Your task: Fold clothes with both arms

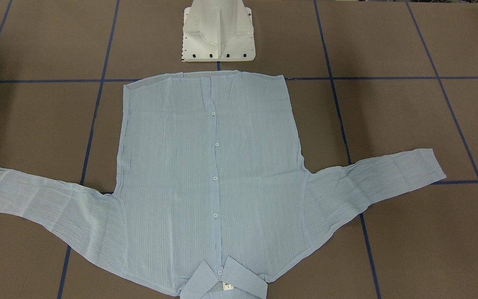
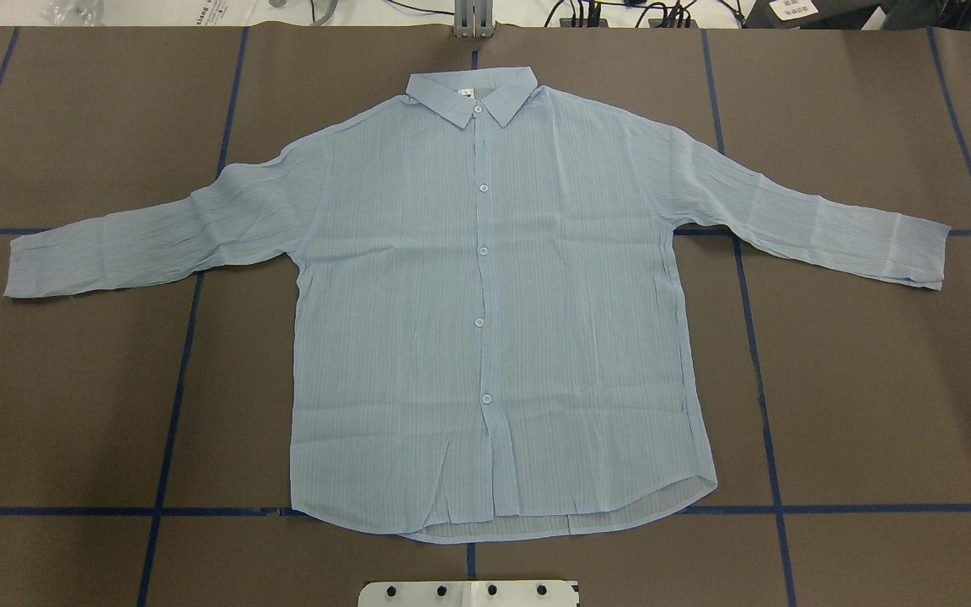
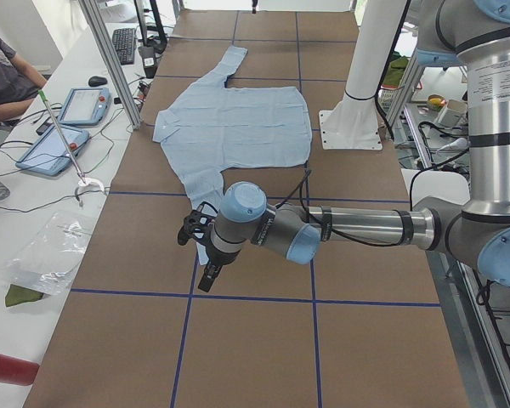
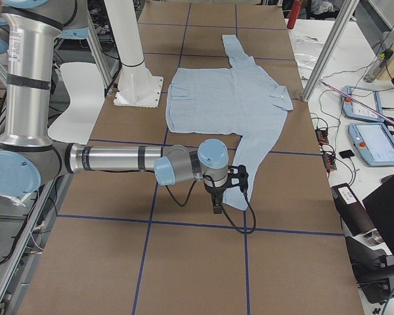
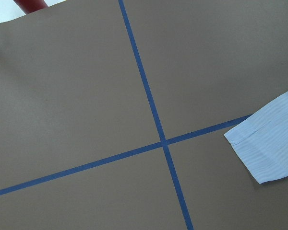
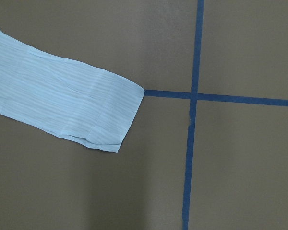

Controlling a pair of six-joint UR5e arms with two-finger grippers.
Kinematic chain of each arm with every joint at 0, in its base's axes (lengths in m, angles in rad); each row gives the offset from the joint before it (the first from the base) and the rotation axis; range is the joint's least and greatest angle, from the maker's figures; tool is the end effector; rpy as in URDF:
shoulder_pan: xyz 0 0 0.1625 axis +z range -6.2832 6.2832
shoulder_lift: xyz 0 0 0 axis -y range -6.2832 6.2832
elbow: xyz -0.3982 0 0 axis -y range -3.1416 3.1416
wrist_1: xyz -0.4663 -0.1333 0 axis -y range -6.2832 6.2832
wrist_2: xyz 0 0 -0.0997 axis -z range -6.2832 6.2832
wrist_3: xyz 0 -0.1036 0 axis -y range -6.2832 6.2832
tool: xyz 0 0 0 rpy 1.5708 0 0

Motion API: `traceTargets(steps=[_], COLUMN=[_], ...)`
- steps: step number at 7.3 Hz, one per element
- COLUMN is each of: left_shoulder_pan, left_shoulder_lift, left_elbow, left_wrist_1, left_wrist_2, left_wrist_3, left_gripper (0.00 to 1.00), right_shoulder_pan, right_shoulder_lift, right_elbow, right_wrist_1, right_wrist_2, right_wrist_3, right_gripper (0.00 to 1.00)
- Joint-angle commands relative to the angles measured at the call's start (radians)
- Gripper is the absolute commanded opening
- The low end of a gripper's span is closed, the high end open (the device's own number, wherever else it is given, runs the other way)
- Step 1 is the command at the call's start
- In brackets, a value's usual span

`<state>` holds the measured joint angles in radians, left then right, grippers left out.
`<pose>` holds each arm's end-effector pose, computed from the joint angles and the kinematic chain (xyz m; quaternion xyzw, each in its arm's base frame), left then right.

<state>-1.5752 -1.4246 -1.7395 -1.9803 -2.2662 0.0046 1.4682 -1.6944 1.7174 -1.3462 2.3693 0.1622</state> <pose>-0.0693 -0.5317 0.5764 0.2030 0.3319 0.0731 0.9183 0.0043 -0.5347 0.5926 0.0619 -0.3974 -0.0207 0.9153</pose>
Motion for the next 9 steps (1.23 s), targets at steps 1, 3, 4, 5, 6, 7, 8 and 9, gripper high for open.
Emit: traceTargets(steps=[1,3,4,5,6,7,8,9], left_shoulder_pan=[0.0,0.0,0.0,0.0,0.0,0.0,0.0,0.0], left_shoulder_lift=[-0.004,-0.007,-0.008,-0.008,-0.011,-0.013,-0.013,-0.011], left_elbow=[0.0,0.0,0.0,-0.005,-0.005,-0.005,-0.008,-0.012], left_wrist_1=[0.0,0.0,0.0,-0.002,-0.002,-0.003,-0.003,-0.003], left_wrist_2=[0.001,0.001,0.001,0.001,0.001,0.001,0.001,-0.001], left_wrist_3=[0.0,-0.002,0.0,0.0,0.0,0.0,0.0,-0.002], left_gripper=[0.99,0.99,0.99,0.99,0.99,0.99,0.99,0.99], right_shoulder_pan=[-0.037,-0.048,-0.072,-0.113,-0.141,-0.17,-0.186,-0.19], right_shoulder_lift=[0.102,0.2,0.217,0.229,0.249,0.289,0.317,0.32], right_elbow=[-0.106,-0.258,-0.28,-0.303,-0.359,-0.445,-0.5,-0.533], right_wrist_1=[0.002,0.016,0.019,0.051,0.115,0.203,0.247,0.248], right_wrist_2=[-0.004,-0.013,-0.016,-0.021,-0.048,-0.056,-0.059,-0.059], right_wrist_3=[-0.021,-0.155,-0.168,-0.173,-0.187,-0.188,-0.205,-0.217], right_gripper=[0.98,0.98,0.98,0.94,0.92,0.92,0.91,0.9])
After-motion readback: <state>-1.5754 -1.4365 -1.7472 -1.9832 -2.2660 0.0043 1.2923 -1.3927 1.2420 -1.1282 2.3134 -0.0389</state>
